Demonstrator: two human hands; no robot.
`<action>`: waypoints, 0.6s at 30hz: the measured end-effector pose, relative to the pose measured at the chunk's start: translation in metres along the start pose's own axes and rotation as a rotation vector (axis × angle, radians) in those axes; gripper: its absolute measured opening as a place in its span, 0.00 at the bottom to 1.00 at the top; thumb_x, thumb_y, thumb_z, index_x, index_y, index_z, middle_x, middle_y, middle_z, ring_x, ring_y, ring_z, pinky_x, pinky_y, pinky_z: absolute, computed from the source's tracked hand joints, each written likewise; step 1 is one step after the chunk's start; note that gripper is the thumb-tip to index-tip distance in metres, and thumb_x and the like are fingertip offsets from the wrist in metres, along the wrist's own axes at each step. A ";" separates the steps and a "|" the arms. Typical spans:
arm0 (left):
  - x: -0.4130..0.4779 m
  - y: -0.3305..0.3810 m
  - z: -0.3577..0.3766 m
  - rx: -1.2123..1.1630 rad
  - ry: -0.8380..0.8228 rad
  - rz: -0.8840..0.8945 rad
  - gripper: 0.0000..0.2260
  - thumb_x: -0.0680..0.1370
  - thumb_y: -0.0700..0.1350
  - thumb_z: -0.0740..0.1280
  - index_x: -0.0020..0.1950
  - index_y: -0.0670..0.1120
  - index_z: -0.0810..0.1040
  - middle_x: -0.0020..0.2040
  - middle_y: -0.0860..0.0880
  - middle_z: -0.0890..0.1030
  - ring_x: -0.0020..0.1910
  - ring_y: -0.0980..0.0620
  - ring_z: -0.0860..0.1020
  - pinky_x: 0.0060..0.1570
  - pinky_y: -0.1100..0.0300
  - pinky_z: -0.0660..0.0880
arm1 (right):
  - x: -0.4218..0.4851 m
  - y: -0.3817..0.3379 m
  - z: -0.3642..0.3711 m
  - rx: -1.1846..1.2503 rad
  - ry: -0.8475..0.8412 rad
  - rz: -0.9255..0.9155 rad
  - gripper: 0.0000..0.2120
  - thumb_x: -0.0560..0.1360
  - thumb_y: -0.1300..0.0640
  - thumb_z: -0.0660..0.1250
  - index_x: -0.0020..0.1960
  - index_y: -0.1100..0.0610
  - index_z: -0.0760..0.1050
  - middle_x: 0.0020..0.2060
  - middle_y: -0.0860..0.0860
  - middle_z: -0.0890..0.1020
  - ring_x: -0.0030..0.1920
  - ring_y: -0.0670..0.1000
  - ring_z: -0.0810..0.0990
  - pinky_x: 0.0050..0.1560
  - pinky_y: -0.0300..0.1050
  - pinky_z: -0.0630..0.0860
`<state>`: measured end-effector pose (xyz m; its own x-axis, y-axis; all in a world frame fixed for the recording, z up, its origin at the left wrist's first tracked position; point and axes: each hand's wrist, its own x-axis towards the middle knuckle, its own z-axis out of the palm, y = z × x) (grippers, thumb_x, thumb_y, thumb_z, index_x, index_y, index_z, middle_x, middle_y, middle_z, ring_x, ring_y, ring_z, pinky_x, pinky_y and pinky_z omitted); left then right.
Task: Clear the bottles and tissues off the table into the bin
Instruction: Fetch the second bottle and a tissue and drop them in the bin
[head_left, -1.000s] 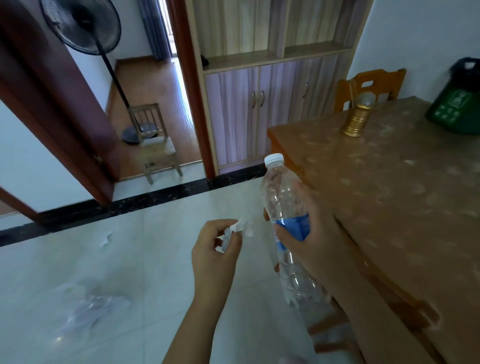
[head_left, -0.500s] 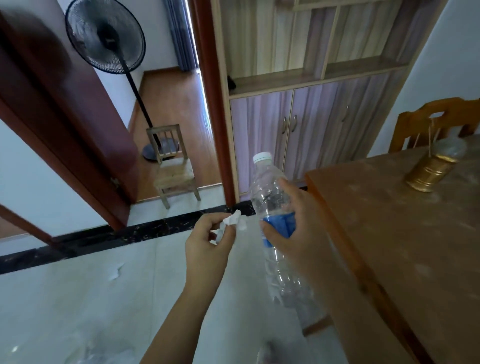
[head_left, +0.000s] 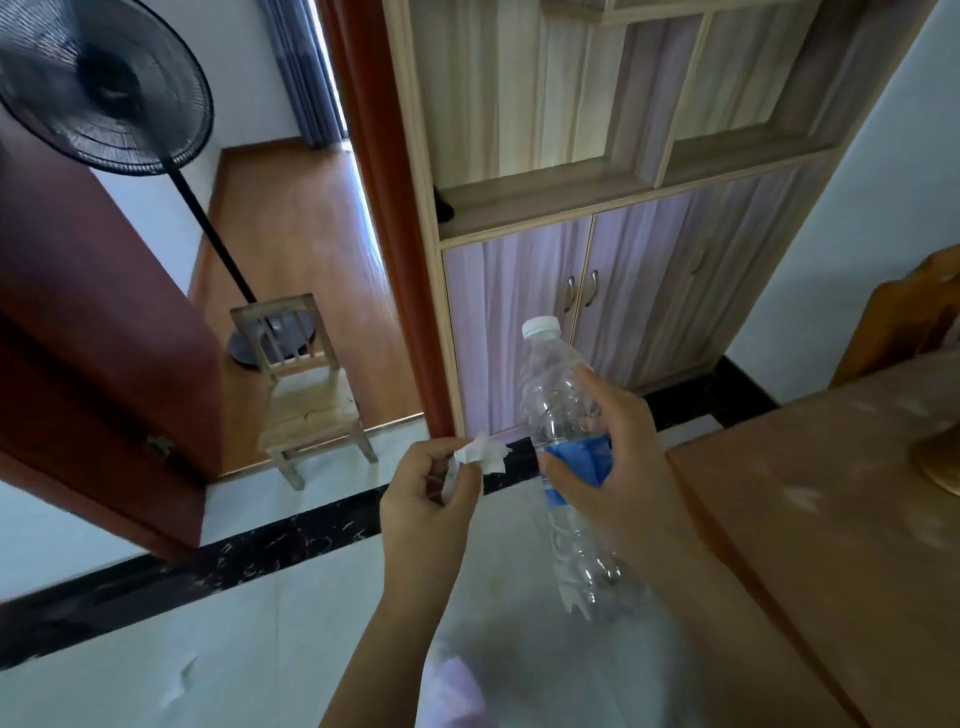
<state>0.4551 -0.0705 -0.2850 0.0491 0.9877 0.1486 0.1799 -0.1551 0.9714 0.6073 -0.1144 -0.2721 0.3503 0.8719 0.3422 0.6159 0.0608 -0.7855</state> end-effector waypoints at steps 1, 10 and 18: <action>0.022 -0.001 0.001 0.004 -0.017 0.010 0.12 0.73 0.35 0.67 0.41 0.54 0.77 0.30 0.58 0.76 0.29 0.62 0.73 0.28 0.74 0.68 | 0.018 0.001 0.008 0.012 -0.005 0.021 0.33 0.67 0.58 0.74 0.67 0.57 0.62 0.59 0.59 0.70 0.56 0.46 0.69 0.56 0.25 0.62; 0.215 0.006 0.026 0.001 -0.160 0.159 0.11 0.74 0.38 0.68 0.44 0.56 0.76 0.38 0.55 0.78 0.36 0.61 0.75 0.35 0.72 0.71 | 0.166 0.007 0.044 0.074 0.077 0.078 0.34 0.68 0.61 0.72 0.65 0.43 0.59 0.61 0.49 0.64 0.53 0.25 0.64 0.47 0.19 0.64; 0.300 0.003 0.141 -0.049 -0.455 0.184 0.14 0.73 0.34 0.68 0.42 0.55 0.77 0.35 0.65 0.78 0.36 0.65 0.74 0.37 0.74 0.69 | 0.252 0.073 0.012 -0.066 0.304 0.165 0.36 0.68 0.60 0.73 0.62 0.34 0.57 0.62 0.46 0.64 0.53 0.30 0.66 0.45 0.17 0.62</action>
<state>0.6086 0.2221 -0.2639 0.5019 0.8330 0.2330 0.0819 -0.3140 0.9459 0.7321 0.1159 -0.2495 0.6366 0.6823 0.3594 0.5744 -0.1085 -0.8114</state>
